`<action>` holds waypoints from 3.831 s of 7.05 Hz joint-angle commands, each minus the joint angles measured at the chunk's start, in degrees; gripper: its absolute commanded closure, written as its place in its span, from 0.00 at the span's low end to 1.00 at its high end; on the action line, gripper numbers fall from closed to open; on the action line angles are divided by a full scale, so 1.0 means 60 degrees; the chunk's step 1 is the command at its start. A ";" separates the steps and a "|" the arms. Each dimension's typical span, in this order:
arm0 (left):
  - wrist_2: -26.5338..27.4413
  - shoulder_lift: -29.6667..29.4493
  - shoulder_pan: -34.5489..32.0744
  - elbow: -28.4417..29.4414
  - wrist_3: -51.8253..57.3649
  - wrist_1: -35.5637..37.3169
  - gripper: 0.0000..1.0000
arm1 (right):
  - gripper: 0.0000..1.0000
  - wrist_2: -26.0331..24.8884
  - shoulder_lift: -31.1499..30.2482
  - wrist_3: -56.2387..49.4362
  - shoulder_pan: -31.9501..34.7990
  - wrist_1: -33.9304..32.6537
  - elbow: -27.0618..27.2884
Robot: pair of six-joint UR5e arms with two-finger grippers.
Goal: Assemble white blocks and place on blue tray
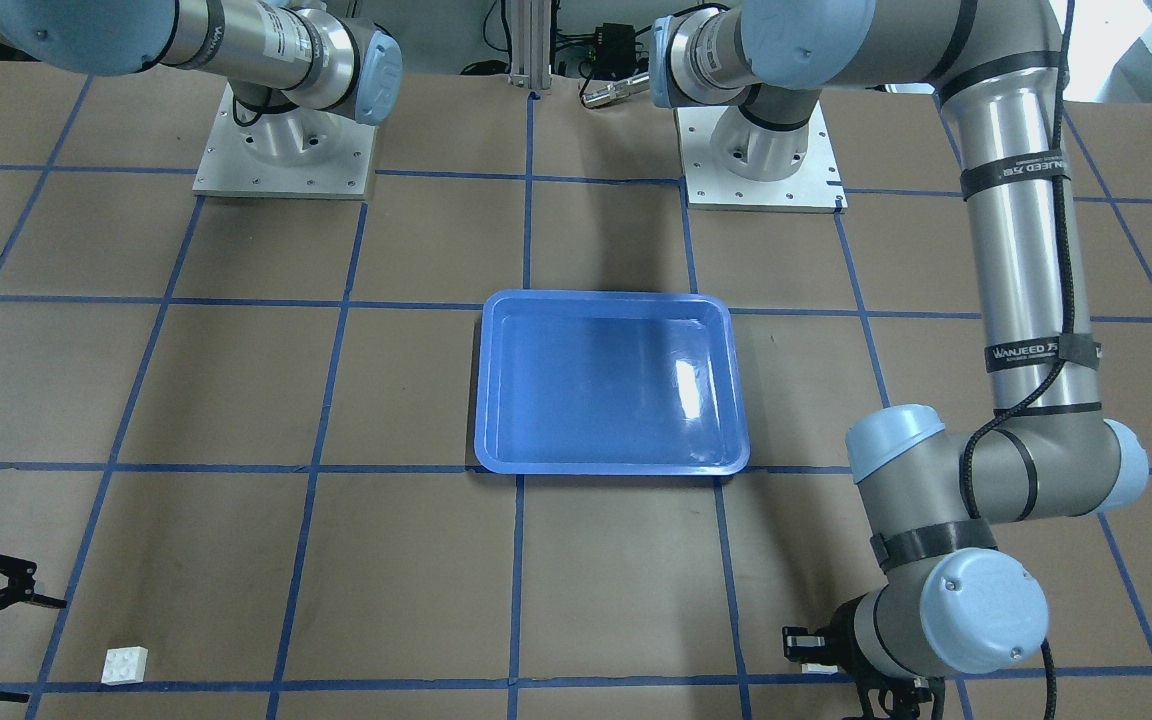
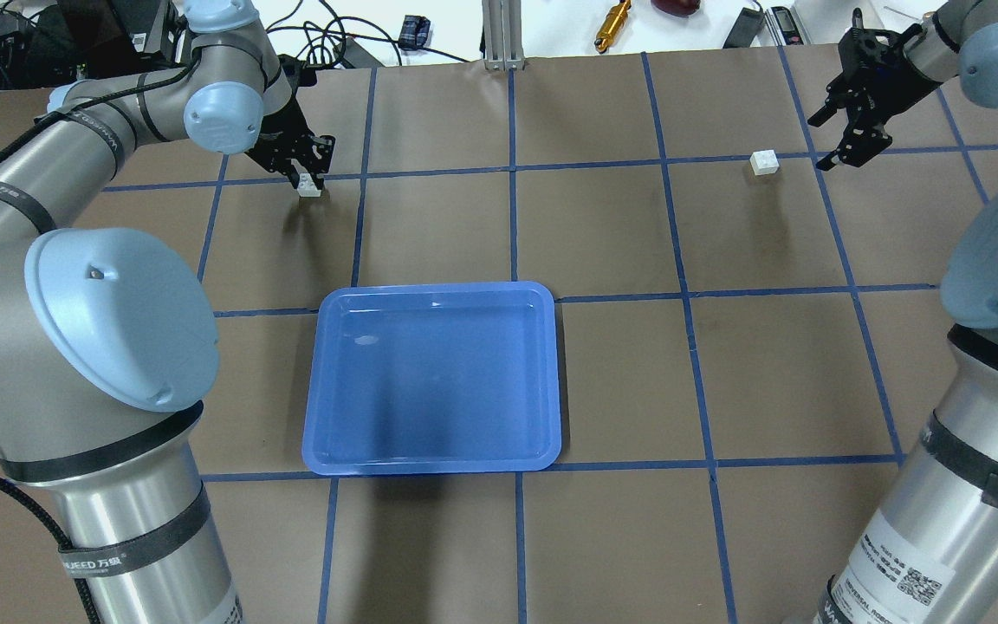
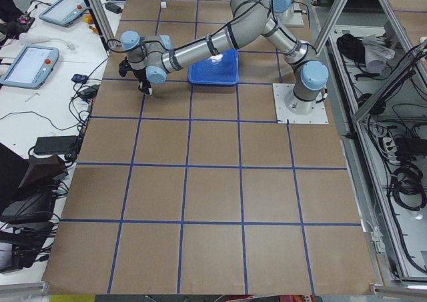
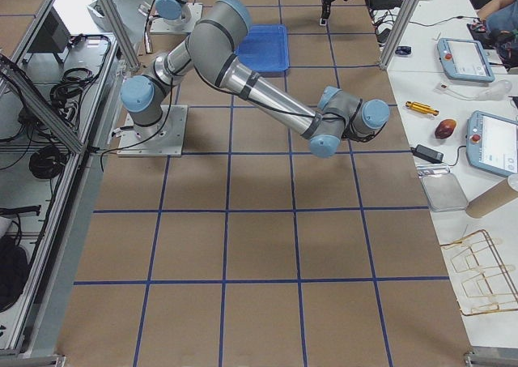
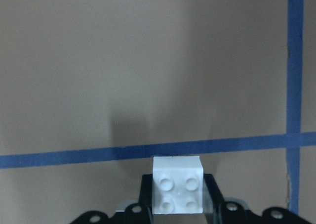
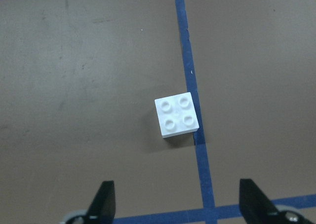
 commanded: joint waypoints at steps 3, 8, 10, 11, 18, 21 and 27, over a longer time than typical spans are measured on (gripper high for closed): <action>-0.0022 0.0145 0.0011 -0.0012 -0.0056 -0.0095 1.00 | 0.10 0.0463 0.0630 -0.0425 0.0044 0.0831 -0.0610; -0.0036 0.0481 -0.0004 -0.0231 -0.0159 -0.0227 1.00 | 0.07 0.0639 0.0792 -0.1568 0.0161 0.0860 -0.0610; -0.0036 0.0949 -0.0106 -0.0743 -0.0290 -0.0257 1.00 | 0.08 0.0684 0.0835 -0.1569 0.0351 0.0802 -0.0610; -0.0007 0.1169 -0.0150 -0.1064 -0.0334 -0.0228 1.00 | 0.11 0.0684 0.0850 -0.1671 0.0352 0.0758 -0.0610; -0.0022 0.3307 -0.1466 -0.3920 -0.2453 -0.0110 1.00 | 0.78 0.0553 0.0895 -0.1965 0.0337 0.0729 -0.0625; -0.0081 0.4536 -0.2373 -0.5514 -0.3536 -0.0010 1.00 | 1.00 0.0566 0.0807 -0.1936 0.0366 0.0976 -0.0625; -0.0197 0.5156 -0.3167 -0.8259 -0.4055 0.2995 1.00 | 1.00 0.0684 -0.1415 0.0335 0.0483 0.4222 -0.0348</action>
